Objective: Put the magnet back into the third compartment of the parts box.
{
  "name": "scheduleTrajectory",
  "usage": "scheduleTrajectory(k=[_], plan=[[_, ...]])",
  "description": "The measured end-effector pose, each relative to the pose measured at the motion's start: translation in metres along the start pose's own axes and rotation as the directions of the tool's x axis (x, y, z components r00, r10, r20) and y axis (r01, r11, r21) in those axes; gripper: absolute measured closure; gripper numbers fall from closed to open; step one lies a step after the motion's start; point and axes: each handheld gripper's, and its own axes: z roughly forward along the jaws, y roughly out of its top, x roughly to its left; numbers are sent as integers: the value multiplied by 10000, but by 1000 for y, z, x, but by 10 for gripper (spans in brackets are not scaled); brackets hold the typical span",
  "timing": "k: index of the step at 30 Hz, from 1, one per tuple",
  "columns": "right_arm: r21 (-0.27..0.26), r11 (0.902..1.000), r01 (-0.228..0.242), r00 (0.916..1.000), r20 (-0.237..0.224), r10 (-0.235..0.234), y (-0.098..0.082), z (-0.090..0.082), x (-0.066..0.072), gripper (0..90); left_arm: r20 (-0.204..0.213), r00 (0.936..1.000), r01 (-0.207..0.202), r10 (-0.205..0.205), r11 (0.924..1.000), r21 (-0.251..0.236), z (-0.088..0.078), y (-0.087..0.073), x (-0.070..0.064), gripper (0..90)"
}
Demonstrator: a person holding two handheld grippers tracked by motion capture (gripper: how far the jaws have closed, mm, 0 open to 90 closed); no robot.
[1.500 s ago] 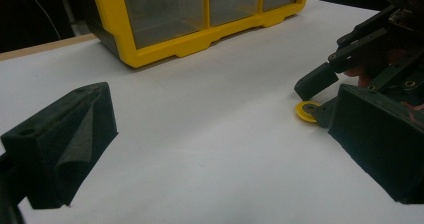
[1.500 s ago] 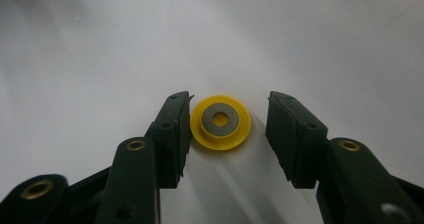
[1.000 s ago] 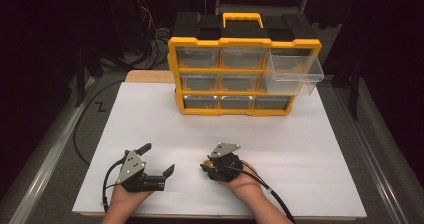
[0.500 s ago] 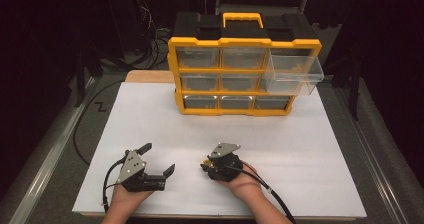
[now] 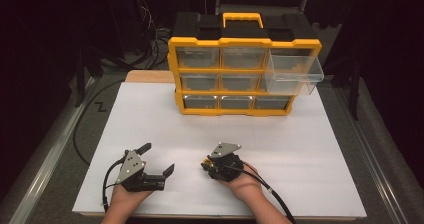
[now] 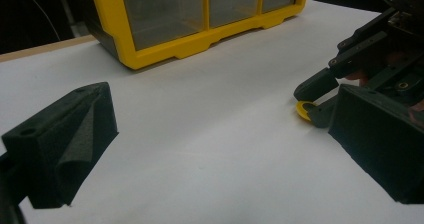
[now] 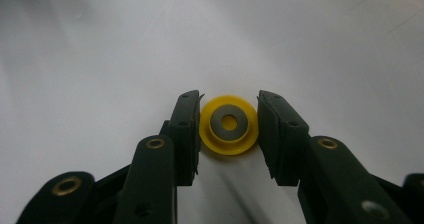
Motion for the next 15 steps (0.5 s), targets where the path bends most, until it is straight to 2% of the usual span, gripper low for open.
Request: scheduleTrajectory(k=[5,15], plan=[[-94,10000,34,9997,-229,-36,1,-5,2,650,-14,10000,21,-21,10000,-38,0,0,0,2],[-147,9999,-59,9999,-160,57,-1,-21,-5,650,-38,9999,155,-156,9998,-148,0,0,2,2]])
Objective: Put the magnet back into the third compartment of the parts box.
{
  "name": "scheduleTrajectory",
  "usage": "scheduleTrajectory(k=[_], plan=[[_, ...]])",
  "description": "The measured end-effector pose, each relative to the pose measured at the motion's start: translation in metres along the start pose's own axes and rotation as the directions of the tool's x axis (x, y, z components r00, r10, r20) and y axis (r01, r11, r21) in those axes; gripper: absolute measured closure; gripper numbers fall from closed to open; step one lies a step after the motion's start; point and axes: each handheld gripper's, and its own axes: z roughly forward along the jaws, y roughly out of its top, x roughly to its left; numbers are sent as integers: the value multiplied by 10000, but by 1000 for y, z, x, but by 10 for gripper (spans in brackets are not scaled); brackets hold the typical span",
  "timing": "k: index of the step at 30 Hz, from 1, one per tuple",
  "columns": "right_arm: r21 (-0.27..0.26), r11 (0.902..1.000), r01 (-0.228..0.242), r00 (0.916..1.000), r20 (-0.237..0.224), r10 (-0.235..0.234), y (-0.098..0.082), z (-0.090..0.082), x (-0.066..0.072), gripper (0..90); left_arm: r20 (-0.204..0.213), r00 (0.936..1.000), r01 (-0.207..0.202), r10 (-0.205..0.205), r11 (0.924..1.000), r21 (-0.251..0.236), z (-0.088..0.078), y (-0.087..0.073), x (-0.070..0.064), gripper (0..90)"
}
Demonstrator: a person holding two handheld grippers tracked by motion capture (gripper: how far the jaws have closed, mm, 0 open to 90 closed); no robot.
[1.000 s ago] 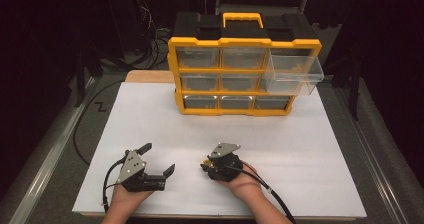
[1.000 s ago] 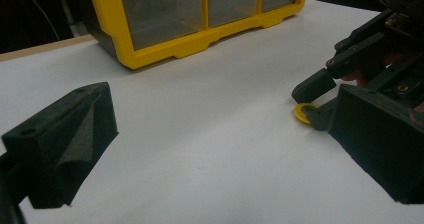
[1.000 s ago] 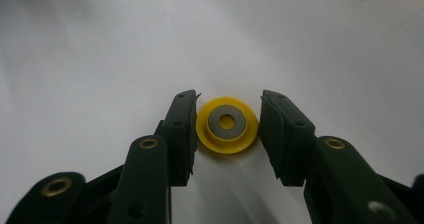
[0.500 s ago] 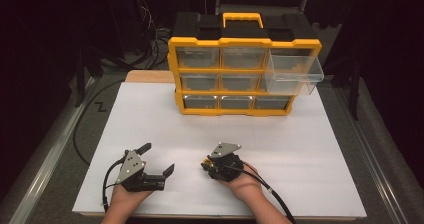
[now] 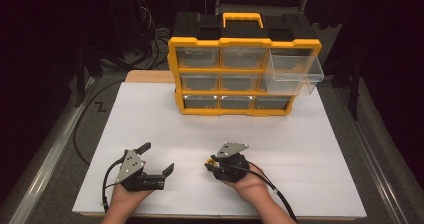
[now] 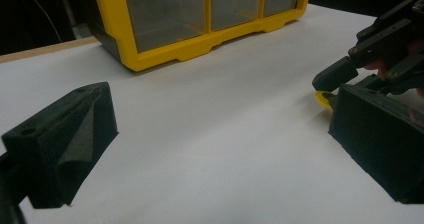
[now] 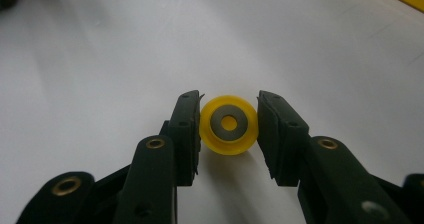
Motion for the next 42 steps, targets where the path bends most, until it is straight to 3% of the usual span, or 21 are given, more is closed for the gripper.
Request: scheduleTrajectory(k=[10,42], plan=[[92,9998,-156,9999,48,155,-8,-14,-11,650,20,9999,157,-156,9998,-119,-1,0,1,2],[657,9961,-584,9974,465,555,-36,-53,-42,649,-104,9999,65,-67,9999,-149,-1,-1,3,2]])
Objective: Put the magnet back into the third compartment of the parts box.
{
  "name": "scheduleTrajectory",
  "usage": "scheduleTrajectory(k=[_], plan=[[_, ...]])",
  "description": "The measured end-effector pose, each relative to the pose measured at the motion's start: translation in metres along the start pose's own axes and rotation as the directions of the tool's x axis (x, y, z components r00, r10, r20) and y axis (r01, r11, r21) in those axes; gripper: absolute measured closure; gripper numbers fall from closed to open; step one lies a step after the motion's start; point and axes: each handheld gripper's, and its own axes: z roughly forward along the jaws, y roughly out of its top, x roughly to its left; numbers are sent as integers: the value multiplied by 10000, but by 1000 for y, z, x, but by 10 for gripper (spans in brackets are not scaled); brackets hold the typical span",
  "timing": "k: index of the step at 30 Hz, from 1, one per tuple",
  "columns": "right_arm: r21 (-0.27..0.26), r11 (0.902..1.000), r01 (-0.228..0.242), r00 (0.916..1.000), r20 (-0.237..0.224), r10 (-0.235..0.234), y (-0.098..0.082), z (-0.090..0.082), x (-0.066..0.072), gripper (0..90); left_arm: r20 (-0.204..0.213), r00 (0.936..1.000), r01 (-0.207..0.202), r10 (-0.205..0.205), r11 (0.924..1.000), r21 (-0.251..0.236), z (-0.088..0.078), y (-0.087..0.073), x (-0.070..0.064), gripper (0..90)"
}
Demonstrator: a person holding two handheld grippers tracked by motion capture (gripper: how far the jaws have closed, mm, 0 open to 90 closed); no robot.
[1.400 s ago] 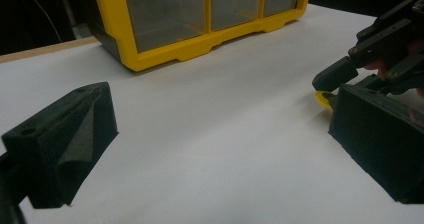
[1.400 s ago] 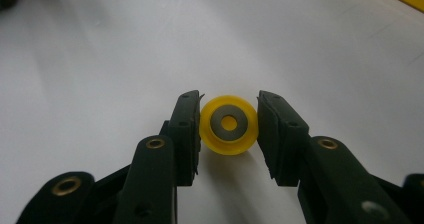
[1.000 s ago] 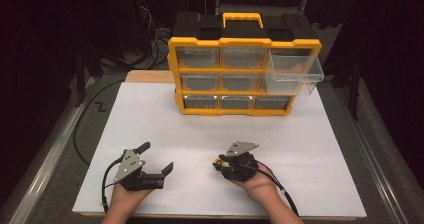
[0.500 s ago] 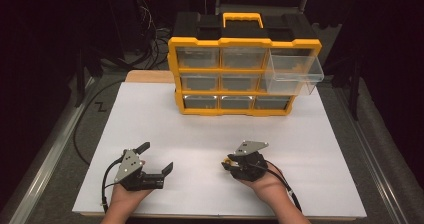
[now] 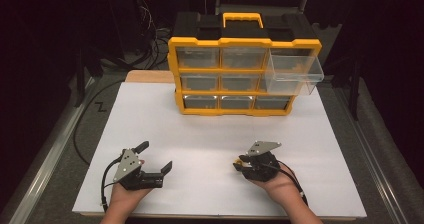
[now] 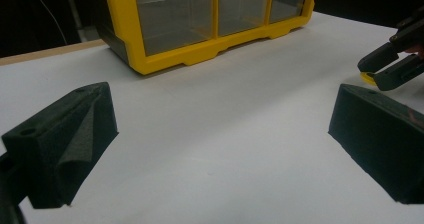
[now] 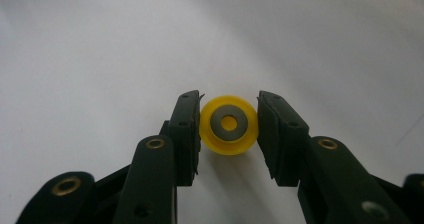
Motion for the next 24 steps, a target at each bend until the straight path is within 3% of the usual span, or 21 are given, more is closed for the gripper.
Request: scheduleTrajectory(k=[12,24], plan=[[417,9988,-243,9997,51,242,-13,-15,-12,649,29,10000,-42,42,10000,1,0,0,0,2],[865,9962,-106,9998,156,93,-20,-22,-18,649,26,10000,-37,37,10000,-20,0,0,0,2]])
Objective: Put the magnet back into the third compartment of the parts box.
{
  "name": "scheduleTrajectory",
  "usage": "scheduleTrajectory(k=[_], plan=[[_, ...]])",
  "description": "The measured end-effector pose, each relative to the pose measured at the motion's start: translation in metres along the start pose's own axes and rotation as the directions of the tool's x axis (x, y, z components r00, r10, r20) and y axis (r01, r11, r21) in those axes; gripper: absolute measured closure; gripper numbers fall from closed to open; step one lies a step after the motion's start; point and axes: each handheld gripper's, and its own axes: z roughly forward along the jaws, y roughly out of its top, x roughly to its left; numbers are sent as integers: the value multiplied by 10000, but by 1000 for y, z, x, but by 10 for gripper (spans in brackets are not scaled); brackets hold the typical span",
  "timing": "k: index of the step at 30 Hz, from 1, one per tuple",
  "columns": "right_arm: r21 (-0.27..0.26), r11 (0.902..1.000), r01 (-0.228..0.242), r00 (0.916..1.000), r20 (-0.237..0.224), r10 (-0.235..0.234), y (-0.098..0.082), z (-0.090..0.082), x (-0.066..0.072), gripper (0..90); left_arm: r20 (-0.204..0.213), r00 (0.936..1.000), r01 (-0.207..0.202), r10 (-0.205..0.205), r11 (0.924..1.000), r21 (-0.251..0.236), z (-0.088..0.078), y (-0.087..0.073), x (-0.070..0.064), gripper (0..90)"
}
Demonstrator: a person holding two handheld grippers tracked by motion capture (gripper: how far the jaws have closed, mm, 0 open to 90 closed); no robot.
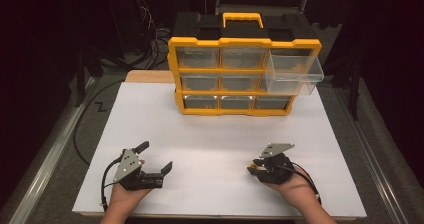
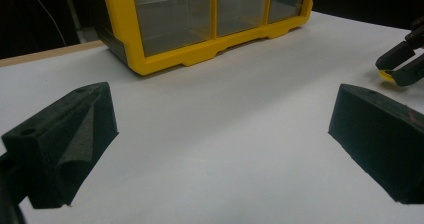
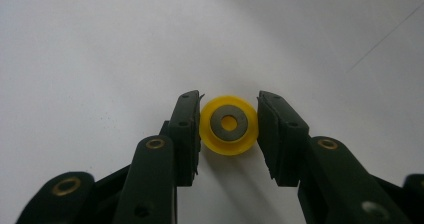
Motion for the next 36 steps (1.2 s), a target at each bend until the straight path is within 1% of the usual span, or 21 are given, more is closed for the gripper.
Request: scheduleTrajectory(k=[5,10,21,36], plan=[[263,9996,82,10000,16,-83,-3,-3,-3,649,-7,10000,-13,13,10000,-24,0,0,0,1],[545,9985,61,10000,0,-61,-5,-7,-5,649,-23,10000,-6,6,10000,-51,-1,0,1,2],[984,9950,187,9998,-125,-175,-4,-10,-8,649,-52,10000,-16,15,10000,-22,-2,1,1,2],[1608,9855,544,9981,-367,-491,2,-18,-12,650,-69,10000,-11,11,10000,-81,-2,1,1,2]])
